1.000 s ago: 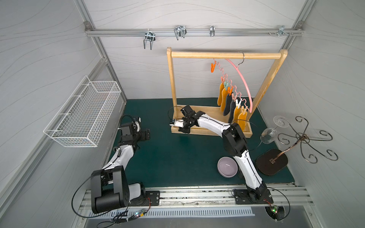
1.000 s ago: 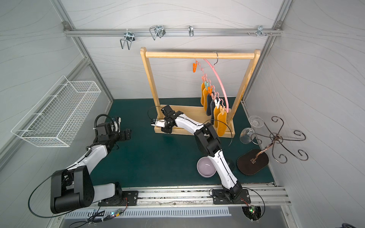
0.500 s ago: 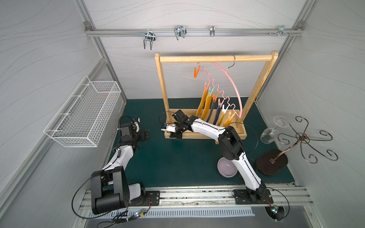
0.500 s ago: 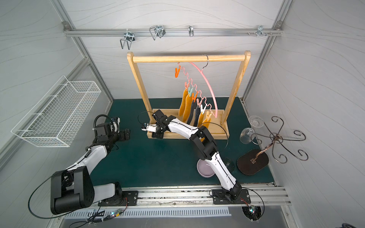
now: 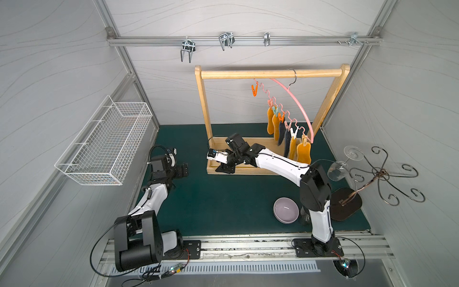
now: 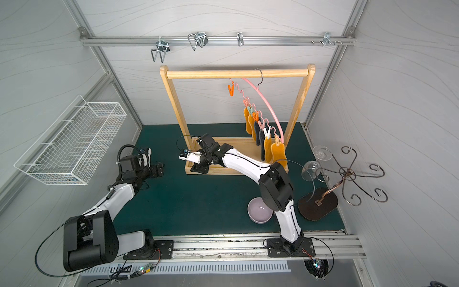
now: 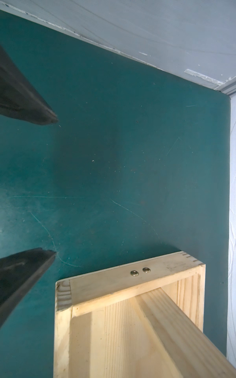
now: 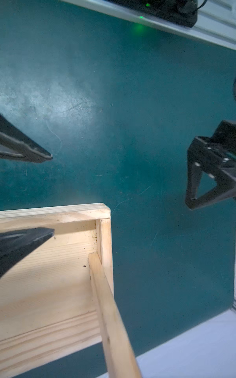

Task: Take the shoe insoles off the hanger
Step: Move the clothesline to the center of the board.

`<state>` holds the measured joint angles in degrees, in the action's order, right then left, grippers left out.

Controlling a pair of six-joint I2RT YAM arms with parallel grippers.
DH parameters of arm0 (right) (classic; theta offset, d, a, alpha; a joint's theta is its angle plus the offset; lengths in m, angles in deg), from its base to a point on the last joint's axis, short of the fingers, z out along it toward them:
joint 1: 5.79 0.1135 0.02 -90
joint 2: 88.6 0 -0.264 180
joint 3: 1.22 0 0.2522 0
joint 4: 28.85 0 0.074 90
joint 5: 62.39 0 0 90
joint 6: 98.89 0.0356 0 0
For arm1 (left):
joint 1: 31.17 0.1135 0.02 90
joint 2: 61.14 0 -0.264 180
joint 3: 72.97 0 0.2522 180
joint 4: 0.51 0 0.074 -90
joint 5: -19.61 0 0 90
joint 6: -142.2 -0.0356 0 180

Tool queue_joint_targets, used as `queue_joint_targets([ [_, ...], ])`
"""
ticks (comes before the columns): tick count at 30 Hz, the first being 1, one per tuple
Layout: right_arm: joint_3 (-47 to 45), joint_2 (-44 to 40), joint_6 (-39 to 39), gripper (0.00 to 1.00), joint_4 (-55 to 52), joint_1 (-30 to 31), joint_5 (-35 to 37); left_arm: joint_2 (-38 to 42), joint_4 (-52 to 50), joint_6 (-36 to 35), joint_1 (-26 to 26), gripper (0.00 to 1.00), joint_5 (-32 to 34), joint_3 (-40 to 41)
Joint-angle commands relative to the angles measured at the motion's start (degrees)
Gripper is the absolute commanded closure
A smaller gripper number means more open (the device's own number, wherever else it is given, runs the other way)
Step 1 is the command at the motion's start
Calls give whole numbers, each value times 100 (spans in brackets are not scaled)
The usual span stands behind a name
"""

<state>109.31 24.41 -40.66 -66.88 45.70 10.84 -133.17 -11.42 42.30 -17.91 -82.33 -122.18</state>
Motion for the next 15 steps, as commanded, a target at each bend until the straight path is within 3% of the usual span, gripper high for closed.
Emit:
queue_joint_targets([
  [1, -623, -671, 579, 46, 446, 53, 220, 131, 105, -124, 8, 0, -256, -20],
  [6, -1783, -1862, 1252, 45, 1015, 89, 554, 26, -135, 239, -146, 0, -756, -195],
  [15, -3590, -4098, 1796, 41, 1493, 257, 1950, -530, -668, 798, -1292, 3, -865, -813],
])
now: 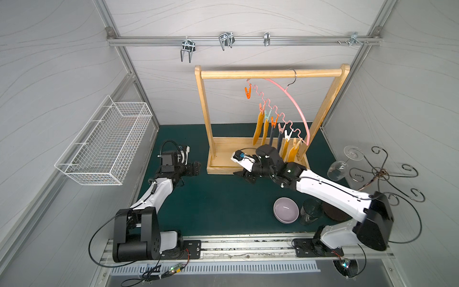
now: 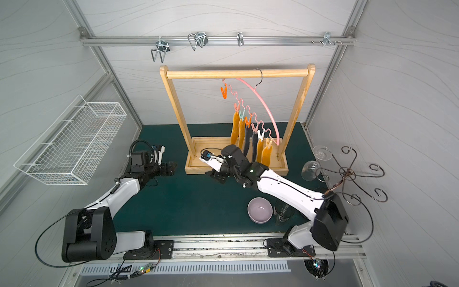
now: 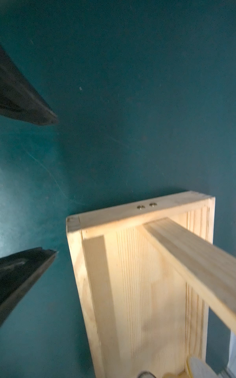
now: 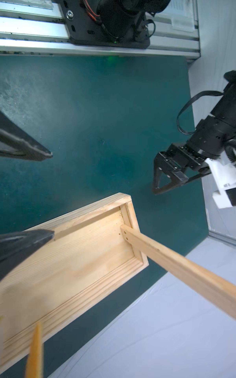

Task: Take the shoe insoles off the hanger
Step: Move the clothesline to the center of the board.

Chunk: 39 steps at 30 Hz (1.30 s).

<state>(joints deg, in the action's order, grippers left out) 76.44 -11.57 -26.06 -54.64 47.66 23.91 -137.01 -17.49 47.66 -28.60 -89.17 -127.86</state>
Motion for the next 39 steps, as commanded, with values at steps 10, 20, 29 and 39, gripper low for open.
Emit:
queue_joint_targets([
  [10, -1485, -2454, 603, 35, 139, 87, 1427, -1354, -287, 847, -815, 14, 288, -1266],
  [20, -1824, -3108, 544, 35, 182, 87, 1968, -2158, -1024, 1049, -1364, 38, 1747, -2067],
  [29, -1890, -3212, 599, 35, 245, 89, 2123, -2490, -1661, 1282, -1344, 60, 2194, -2409],
  [39, -1934, -3234, 592, 35, 267, 87, 2209, -2127, -870, 1873, -1096, 47, 1174, -1715],
])
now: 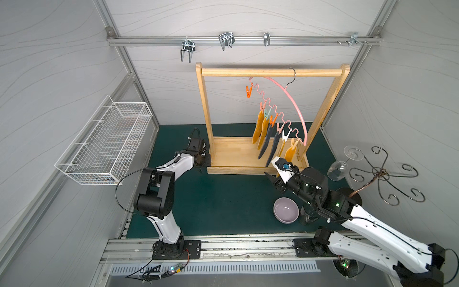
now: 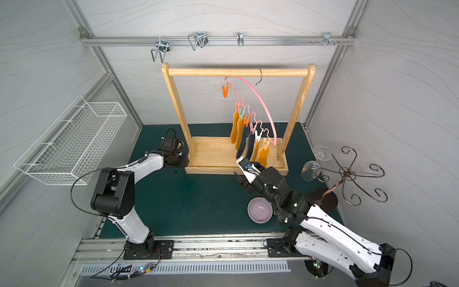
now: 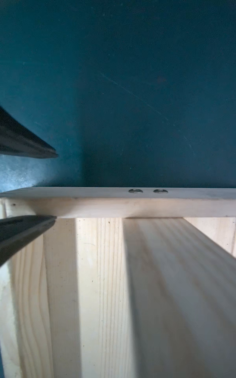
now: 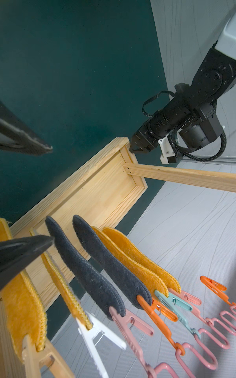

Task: Take the shoe insoles off the hanger
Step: Move the clothesline to the center of the board.

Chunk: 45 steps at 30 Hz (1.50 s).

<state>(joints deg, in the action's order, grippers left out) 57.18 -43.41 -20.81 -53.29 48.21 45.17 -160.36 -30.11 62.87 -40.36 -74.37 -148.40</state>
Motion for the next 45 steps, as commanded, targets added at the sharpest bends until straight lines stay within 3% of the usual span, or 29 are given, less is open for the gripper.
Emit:
queue_joint_targets([
  [1, 5, -30, 67, 35, 129, 32, 77, 338, 794, 426, 84, 46, -391, 592],
  [6, 44, -10, 167, 35, 83, 32, 38, 625, 1929, 793, 46, 33, -581, 1218],
  [11, 47, 19, 203, 35, 110, 35, -12, 416, 1948, 734, -185, 32, -281, 1104],
  [18, 97, 21, 379, 35, 18, 36, 0, 102, 1715, 991, -259, 44, 668, 998],
  [27, 97, 51, 381, 35, 24, 35, 46, 337, 1871, 1190, -208, 69, 1190, 1235],
  [34, 67, 188, 408, 35, 57, 32, 59, 431, 1628, 1357, 183, 74, 1062, 1197],
  [36, 28, 330, 516, 35, 119, 32, 51, 544, 1652, 1426, 275, 77, 1382, 1253],
  [45, 19, 490, 595, 35, 224, 33, -132, 662, 1336, 1777, 873, 75, 766, 1179],
])
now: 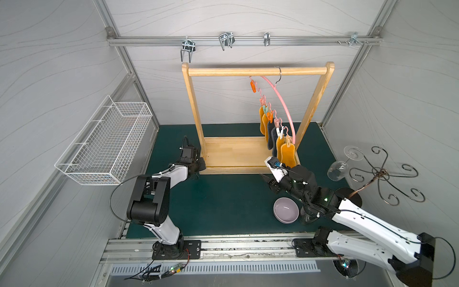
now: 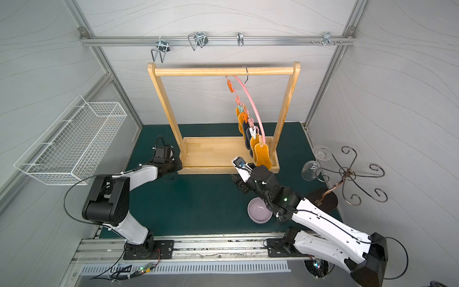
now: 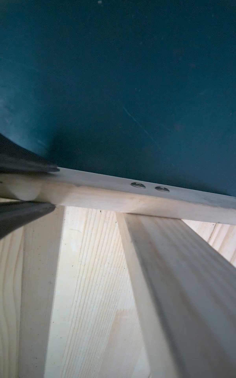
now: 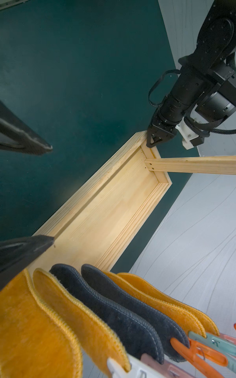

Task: Take the shoe insoles off the hanger
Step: Move the clothesline to the center of the board.

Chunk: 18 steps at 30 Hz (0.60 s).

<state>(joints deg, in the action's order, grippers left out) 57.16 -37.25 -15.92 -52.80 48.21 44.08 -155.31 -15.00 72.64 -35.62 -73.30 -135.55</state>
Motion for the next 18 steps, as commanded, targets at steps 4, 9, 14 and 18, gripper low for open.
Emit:
queue_joint_targets([
  [4, -53, -365, 60, 35, 182, 32, 66, 261, -367, 767, 710, 75, 534, -213],
  [9, -346, -508, -375, 34, 413, 23, -40, 273, -348, 429, 1062, 75, 422, -292],
  [14, -730, -673, -538, 33, 904, -32, -393, 260, -320, 388, 1453, 62, -107, -232],
  [18, -1026, -869, -301, 32, 1209, -450, -959, 401, -263, 177, 1543, 42, -657, -194],
])
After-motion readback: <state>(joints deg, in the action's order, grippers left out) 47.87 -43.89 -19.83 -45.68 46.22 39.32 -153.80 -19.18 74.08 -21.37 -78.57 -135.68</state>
